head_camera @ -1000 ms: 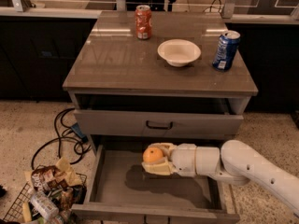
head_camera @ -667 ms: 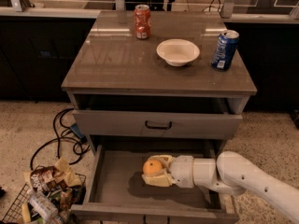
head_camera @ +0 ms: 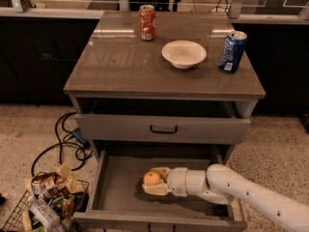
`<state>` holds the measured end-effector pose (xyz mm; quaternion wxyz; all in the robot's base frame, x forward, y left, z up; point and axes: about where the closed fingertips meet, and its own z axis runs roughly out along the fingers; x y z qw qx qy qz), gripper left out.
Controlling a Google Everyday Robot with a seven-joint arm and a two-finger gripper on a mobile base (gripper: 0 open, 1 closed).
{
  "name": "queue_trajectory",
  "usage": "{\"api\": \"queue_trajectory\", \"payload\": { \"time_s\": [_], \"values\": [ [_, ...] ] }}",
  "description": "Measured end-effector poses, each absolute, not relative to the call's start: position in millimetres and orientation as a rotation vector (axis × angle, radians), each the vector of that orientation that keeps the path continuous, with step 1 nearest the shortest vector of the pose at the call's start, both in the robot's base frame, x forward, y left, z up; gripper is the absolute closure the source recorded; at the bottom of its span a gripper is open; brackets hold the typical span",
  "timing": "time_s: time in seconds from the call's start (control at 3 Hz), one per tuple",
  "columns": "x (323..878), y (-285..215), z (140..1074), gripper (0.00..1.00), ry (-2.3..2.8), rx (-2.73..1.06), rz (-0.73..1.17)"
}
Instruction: Place orange into middle drawer
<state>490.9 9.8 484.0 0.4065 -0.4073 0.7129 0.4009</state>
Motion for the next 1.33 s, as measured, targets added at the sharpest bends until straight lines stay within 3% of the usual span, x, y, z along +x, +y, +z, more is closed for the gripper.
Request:
{"api": "queue_trajectory", "payload": {
  "time_s": [1.33],
  "values": [
    [528, 5, 389, 1.00, 1.738, -0.997, 0.985]
  ]
}}
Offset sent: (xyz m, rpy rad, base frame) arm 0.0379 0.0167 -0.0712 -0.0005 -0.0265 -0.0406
